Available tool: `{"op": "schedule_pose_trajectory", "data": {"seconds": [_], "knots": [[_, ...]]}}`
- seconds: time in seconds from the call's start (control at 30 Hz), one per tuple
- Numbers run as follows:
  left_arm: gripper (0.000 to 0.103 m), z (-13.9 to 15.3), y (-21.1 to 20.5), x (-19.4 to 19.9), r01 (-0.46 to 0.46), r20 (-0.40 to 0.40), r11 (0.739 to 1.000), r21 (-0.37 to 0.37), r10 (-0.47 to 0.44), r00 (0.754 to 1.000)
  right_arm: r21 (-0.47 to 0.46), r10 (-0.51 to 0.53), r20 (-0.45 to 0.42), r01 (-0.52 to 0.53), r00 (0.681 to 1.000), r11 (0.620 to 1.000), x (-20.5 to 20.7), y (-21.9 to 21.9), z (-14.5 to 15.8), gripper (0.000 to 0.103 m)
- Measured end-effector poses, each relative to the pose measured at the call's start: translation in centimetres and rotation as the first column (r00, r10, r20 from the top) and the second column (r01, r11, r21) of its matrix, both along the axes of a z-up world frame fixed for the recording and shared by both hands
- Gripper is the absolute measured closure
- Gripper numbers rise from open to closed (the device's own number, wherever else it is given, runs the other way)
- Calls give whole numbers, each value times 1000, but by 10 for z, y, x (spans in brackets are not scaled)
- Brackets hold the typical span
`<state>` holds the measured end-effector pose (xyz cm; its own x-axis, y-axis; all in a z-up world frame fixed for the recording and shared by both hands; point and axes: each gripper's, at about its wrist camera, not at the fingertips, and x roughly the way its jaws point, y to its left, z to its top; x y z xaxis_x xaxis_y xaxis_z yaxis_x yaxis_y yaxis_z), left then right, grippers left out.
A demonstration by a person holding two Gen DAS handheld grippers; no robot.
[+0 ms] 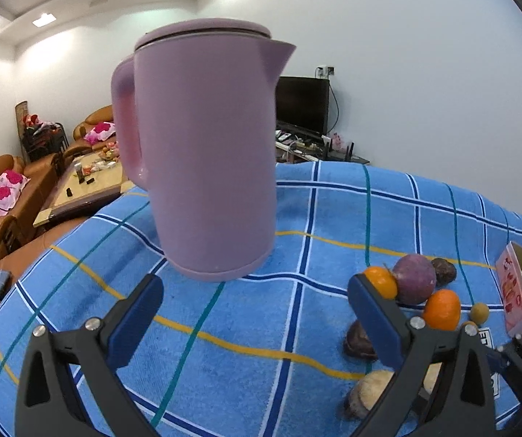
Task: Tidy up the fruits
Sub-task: 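Grasp a cut cream-faced slice with the right tool while the left tool grasps another slice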
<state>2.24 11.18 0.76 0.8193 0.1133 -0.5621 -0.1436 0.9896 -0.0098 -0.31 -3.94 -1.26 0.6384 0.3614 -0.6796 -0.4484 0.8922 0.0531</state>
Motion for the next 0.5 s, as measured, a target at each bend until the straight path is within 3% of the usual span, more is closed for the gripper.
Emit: {"op": "schedule_pose_trajectory", "data": {"seconds": [0.13, 0.3, 0.5], "knots": [[0, 3, 0, -2, 10, 15, 1000, -12, -10, 1000, -22, 29, 24, -29, 999, 999, 7, 8, 2, 45], [0, 5, 0, -3, 37, 20, 998, -41, -36, 999, 37, 80, -40, -79, 996, 996, 10, -9, -1, 50], [0, 2, 2, -2, 35, 15, 998, -44, -35, 999, -60, 134, 3, -133, 991, 989, 0, -2, 4, 60]]}}
